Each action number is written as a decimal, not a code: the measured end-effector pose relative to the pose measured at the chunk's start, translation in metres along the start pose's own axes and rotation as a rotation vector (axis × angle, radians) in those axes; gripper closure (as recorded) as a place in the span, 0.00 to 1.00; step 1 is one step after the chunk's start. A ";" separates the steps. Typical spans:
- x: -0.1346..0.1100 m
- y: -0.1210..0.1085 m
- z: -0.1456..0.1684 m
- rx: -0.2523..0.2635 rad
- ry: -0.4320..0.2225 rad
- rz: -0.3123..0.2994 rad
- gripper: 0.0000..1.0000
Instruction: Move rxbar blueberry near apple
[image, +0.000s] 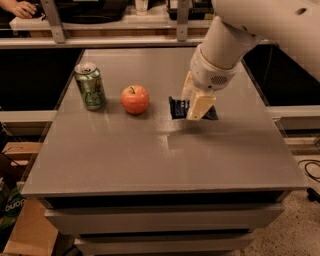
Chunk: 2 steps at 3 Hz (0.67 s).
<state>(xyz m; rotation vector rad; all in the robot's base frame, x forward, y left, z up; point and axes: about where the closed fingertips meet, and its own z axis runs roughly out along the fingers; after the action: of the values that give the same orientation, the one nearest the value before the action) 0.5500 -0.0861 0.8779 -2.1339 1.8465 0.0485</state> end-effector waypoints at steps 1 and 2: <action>-0.012 -0.008 0.014 -0.027 -0.015 -0.033 1.00; -0.021 -0.014 0.022 -0.042 -0.023 -0.054 1.00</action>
Offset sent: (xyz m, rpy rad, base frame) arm 0.0228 0.0396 -0.0172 0.0088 0.0418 0.0941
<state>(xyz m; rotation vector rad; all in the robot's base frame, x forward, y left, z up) 0.5644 -0.0586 0.8653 -2.2004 1.7895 0.0998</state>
